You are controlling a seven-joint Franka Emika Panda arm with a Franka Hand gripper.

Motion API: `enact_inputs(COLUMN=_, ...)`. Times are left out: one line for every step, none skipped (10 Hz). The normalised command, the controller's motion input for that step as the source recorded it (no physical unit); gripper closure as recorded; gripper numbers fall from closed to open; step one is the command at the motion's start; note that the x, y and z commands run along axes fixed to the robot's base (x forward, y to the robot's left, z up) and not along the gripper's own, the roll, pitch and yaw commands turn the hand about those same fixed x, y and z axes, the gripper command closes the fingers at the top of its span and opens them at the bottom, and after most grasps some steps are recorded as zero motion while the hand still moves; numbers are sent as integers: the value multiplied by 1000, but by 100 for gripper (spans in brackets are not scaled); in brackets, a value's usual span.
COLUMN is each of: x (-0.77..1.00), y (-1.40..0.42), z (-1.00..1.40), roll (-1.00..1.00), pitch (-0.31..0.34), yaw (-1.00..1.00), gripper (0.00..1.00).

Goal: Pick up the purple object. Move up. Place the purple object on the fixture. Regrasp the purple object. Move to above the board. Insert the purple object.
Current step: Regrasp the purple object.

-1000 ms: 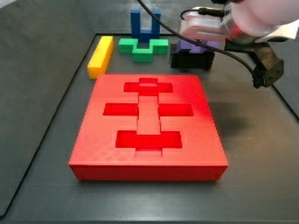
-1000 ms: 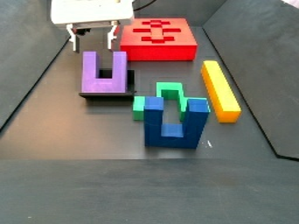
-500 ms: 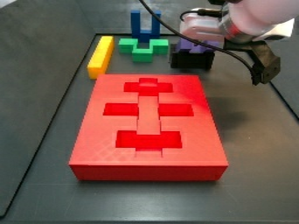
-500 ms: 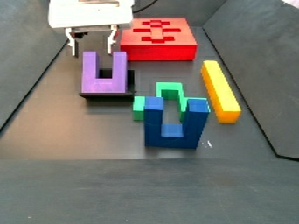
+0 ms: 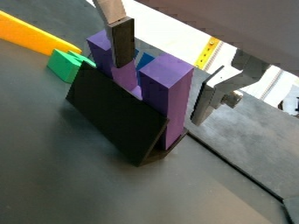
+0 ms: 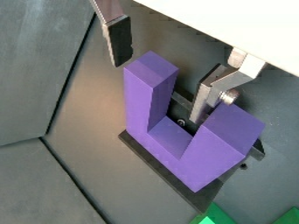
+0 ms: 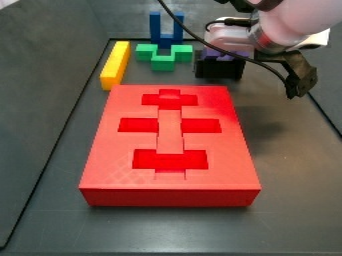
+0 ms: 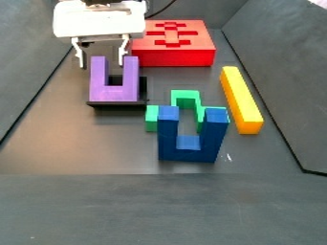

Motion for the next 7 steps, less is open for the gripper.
enact_inputs(x=254, y=31, z=0, roll=-57, pitch=89, yaw=154, gripper=0)
enact_inputs(x=140, y=3, z=0, roll=-49, pitch=37, yaw=54, gripper=0)
enact_inputs(x=54, y=0, z=0, roll=-20, pitch=0, yaw=43, gripper=0)
enact_inputs(x=51, y=20, z=0, roll=-6, pitch=0, yaw=14, gripper=0)
enact_inputs(x=74, y=129, z=0, roll=-54, pitch=37, yaw=0, gripper=0)
enact_inputs(x=51, y=120, z=-14, roll=0, pitch=26, yaw=0, gripper=0)
enact_inputs(x=60, y=14, z=-9, roll=0, pitch=26, yaw=0, gripper=0)
